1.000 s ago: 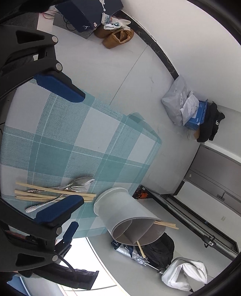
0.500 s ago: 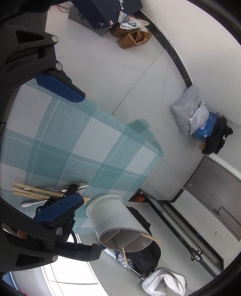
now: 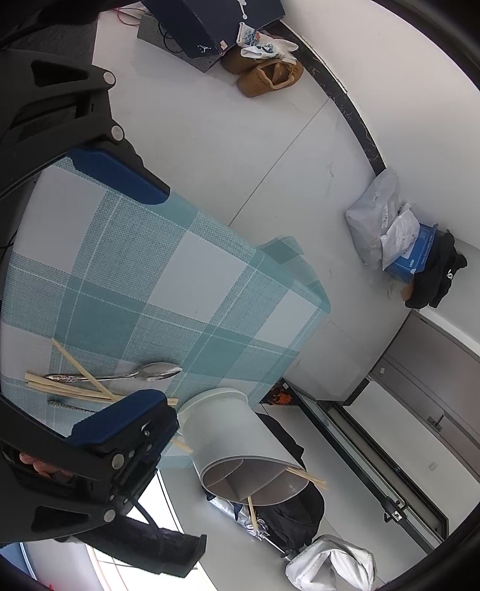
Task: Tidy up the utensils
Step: 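Lower the right tool onto the metal fork and grasp it, then lift the fork with the right tool while the left tool grasps the metal spoon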
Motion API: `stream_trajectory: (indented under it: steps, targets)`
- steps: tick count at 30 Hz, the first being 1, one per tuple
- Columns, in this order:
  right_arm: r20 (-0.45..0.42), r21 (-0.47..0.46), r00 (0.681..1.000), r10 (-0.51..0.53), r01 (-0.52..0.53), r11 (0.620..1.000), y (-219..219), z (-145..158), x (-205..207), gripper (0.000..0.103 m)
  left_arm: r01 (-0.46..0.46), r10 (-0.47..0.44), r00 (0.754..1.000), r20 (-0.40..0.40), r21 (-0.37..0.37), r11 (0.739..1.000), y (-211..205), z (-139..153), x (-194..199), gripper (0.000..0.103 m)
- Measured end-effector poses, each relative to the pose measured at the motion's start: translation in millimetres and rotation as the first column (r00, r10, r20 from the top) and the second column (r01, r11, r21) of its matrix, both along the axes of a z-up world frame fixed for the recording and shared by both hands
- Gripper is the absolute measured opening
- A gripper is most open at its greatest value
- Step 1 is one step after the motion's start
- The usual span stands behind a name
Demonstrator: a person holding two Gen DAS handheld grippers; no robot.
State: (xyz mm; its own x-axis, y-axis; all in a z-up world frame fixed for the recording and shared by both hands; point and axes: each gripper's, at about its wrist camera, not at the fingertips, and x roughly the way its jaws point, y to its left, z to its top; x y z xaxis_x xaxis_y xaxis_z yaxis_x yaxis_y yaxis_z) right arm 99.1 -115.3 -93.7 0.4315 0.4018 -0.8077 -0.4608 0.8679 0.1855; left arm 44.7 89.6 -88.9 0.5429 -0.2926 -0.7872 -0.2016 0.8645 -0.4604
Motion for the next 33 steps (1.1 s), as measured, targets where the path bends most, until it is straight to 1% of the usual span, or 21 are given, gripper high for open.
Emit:
stream_trajectory:
  steps: [5,8,12,14,20,25,29,33]
  targets:
    - [0.11,0.058,0.992,-0.063,0.057,0.997,-16,27,-13,0.02,0.009,-0.009,1.0,-0.008,0.028,1.0,-6,-2,0,0.099]
    - [0.151,0.103,0.981,-0.12,0.105,0.989,-31,37,-20,0.02,0.013,-0.013,1.0,-0.016,0.042,0.999,-10,-4,-1,0.099]
    - [0.167,0.17,0.966,-0.195,0.167,0.971,-53,47,-21,0.02,0.024,-0.022,0.999,-0.029,0.065,0.998,-17,-7,-1,0.099]
    - [0.18,0.173,0.959,-0.22,0.189,0.966,-61,46,-24,0.02,0.035,-0.032,0.998,-0.046,0.061,0.998,-21,-11,0,0.099]
    - [0.175,0.234,0.934,-0.311,0.268,0.935,-89,44,-22,0.02,0.066,-0.06,0.996,-0.065,0.095,0.993,-37,-14,5,0.099]
    - [0.166,0.289,0.919,-0.356,0.3,0.909,-115,51,-28,0.02,0.128,-0.117,0.988,-0.1,0.11,0.986,-55,-23,16,0.099]
    - [0.141,0.323,0.912,-0.384,0.324,0.889,-130,51,-30,0.02,0.178,-0.159,0.979,-0.128,0.157,0.971,-72,-28,31,0.099]
    - [0.112,0.356,0.91,-0.399,0.339,0.871,-142,47,-31,0.02,0.231,-0.205,0.969,-0.139,0.216,0.949,-89,-29,43,0.099]
